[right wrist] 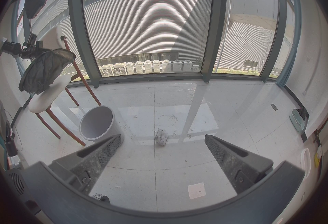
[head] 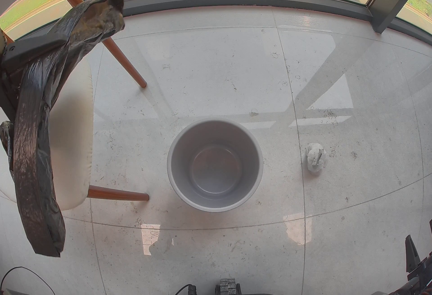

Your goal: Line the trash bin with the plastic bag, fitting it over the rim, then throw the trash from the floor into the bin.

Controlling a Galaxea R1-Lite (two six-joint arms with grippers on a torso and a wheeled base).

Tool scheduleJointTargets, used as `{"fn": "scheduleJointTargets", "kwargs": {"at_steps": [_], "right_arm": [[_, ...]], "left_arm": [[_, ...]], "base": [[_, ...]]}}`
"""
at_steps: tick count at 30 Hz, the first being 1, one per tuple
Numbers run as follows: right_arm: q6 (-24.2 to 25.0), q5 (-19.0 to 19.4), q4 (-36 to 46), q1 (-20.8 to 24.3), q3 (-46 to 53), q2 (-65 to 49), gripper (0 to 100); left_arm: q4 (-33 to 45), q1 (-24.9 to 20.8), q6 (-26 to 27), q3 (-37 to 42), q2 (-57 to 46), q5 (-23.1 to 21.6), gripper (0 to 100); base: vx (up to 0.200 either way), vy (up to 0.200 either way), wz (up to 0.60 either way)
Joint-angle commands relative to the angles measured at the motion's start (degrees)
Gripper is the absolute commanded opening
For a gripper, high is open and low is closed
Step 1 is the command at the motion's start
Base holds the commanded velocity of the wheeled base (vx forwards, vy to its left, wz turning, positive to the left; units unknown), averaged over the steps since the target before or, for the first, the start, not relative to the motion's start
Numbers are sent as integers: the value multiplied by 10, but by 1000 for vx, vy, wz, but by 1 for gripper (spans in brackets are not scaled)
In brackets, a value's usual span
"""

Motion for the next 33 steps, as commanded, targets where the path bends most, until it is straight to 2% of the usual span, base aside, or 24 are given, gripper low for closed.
{"fn": "scheduleJointTargets", "kwargs": {"at_steps": [1, 9, 13, 14, 16, 17, 18, 22, 26, 33], "right_arm": [[3, -2, 0, 0, 10, -8, 100], [3, -2, 0, 0, 10, -8, 100], [4, -4, 0, 0, 10, -8, 100], [3, -4, 0, 0, 10, -8, 100], [3, -4, 0, 0, 10, -8, 100], [3, -4, 0, 0, 10, -8, 100], [3, -4, 0, 0, 10, -8, 100], [3, -4, 0, 0, 10, -8, 100], [3, -4, 0, 0, 10, -8, 100], [3, -4, 0, 0, 10, -8, 100]], "left_arm": [[0, -82, -4, -5, -29, -5, 0], [-4, -168, 11, 0, 8, -17, 0], [-6, -225, 67, 10, 49, -8, 0], [-6, -227, 70, 11, 51, -7, 0], [-6, -264, 121, 17, 80, 17, 0], [-6, -264, 121, 17, 80, 17, 0], [-6, -308, 139, 16, 101, 50, 0], [-25, -375, 138, 7, 137, 107, 0], [-72, -389, 131, -5, 164, 112, 0], [-76, -429, 115, 3, 183, 114, 0]], "base": [[0, 0, 0], [0, 0, 0], [0, 0, 0], [0, 0, 0], [0, 0, 0], [0, 0, 0], [0, 0, 0], [0, 0, 0], [0, 0, 0], [0, 0, 0]]}}
